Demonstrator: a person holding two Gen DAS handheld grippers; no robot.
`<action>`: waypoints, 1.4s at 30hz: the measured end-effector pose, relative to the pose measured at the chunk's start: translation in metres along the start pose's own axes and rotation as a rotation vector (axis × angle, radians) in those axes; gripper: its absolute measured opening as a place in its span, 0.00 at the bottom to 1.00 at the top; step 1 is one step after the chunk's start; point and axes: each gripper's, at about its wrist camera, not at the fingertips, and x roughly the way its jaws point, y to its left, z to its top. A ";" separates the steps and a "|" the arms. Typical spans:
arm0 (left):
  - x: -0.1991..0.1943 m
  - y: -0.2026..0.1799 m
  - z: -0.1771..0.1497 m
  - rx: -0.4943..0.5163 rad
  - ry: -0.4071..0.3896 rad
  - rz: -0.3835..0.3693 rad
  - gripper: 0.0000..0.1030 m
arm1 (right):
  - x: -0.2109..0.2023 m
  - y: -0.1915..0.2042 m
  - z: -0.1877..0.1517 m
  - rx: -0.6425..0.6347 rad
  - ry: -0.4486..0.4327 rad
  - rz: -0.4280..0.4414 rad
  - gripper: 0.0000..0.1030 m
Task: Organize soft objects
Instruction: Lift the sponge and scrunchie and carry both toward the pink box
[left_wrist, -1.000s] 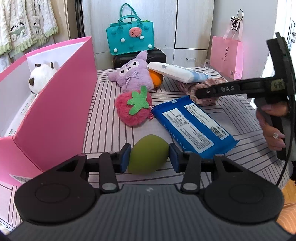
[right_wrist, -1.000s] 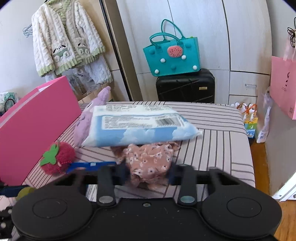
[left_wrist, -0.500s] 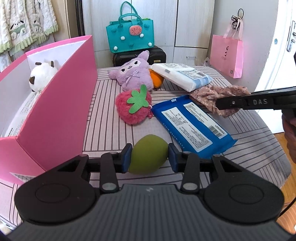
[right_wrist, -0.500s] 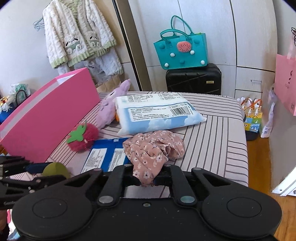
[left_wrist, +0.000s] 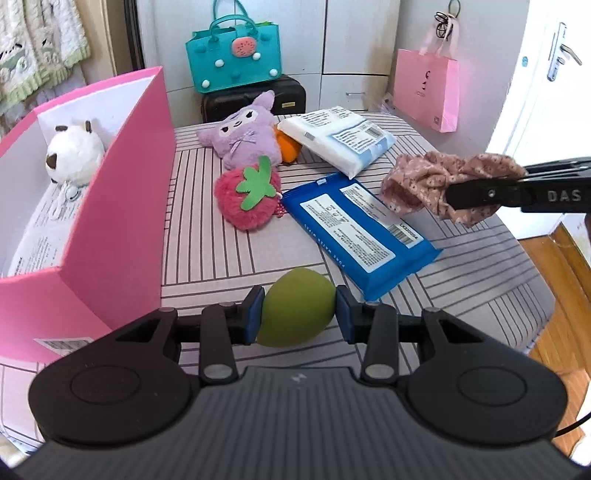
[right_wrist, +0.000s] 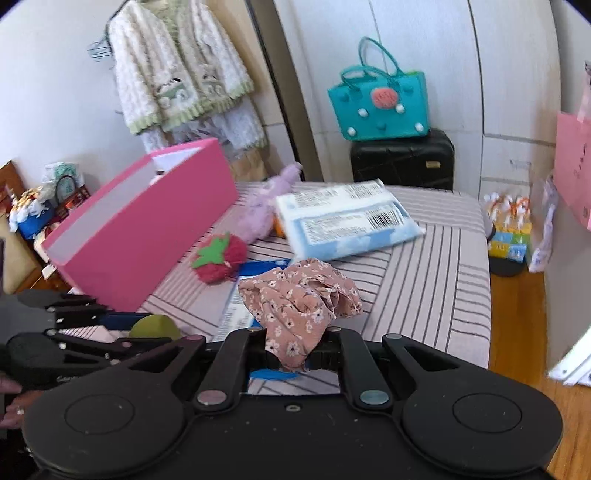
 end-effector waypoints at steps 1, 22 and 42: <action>-0.002 0.000 0.000 0.003 -0.001 0.003 0.38 | -0.003 0.003 0.000 -0.007 -0.001 0.003 0.12; -0.076 0.037 0.002 0.011 0.040 -0.082 0.38 | -0.039 0.079 -0.008 -0.118 0.094 0.155 0.12; -0.143 0.077 0.009 0.111 -0.018 -0.019 0.38 | -0.040 0.151 0.031 -0.256 0.105 0.307 0.13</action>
